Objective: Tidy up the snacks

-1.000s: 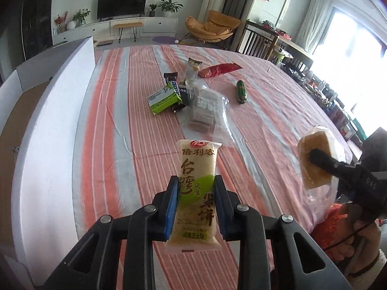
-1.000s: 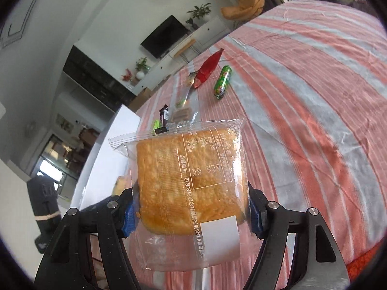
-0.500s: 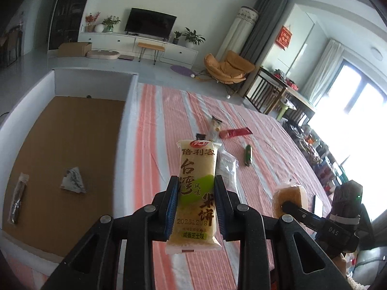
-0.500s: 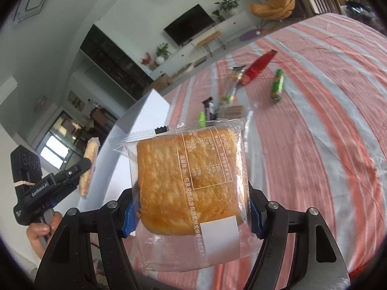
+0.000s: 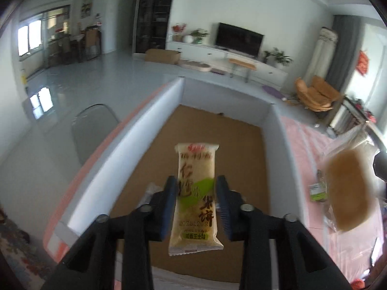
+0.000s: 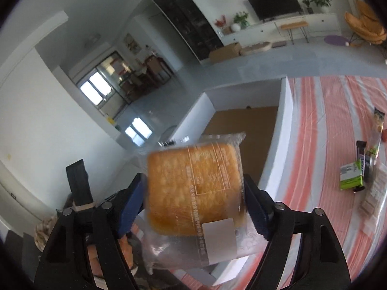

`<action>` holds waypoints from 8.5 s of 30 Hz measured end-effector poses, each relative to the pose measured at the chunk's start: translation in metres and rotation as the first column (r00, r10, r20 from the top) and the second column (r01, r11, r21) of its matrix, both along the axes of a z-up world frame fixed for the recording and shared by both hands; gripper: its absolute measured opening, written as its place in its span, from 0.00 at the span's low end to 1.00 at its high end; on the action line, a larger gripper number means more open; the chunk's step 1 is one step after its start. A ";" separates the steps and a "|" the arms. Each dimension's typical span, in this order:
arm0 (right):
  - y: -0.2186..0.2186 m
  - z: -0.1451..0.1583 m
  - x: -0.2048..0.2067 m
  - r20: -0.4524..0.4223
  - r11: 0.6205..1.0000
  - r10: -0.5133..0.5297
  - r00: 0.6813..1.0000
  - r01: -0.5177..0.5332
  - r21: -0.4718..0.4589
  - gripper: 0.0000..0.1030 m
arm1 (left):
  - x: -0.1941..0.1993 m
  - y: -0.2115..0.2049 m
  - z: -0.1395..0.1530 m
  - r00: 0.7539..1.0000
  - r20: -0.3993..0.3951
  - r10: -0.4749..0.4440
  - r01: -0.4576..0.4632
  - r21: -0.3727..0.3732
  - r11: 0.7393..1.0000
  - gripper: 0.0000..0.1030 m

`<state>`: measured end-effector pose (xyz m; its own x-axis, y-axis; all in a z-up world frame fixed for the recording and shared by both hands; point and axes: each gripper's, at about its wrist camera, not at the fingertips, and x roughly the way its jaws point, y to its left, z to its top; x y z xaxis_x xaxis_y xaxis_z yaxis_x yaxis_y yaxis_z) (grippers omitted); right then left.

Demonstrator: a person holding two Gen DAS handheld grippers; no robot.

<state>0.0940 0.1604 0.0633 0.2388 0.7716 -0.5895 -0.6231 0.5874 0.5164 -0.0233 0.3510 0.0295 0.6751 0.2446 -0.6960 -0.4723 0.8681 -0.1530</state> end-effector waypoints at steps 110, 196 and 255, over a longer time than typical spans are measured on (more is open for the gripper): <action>-0.309 -0.171 -0.012 0.278 0.567 -0.645 0.711 0.690 -0.450 0.88 | 0.127 -0.278 -0.137 0.867 -0.212 -0.451 0.470 0.048 0.881 1.00; -0.309 -0.172 -0.011 0.280 0.568 -0.645 0.711 0.691 -0.447 0.88 | 0.130 -0.281 -0.117 0.752 -0.341 -0.564 0.548 -0.152 0.823 0.47; -0.309 -0.172 -0.011 0.281 0.569 -0.645 0.711 0.692 -0.445 0.88 | 0.232 -0.275 -0.130 0.837 -0.432 -0.337 0.341 -0.071 0.938 0.92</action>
<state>0.0829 -0.1489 -0.1091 0.6284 -0.0161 -0.7778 0.0289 0.9996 0.0026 0.2084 0.0759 -0.1008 0.3501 0.0632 -0.9346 -0.1652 0.9863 0.0048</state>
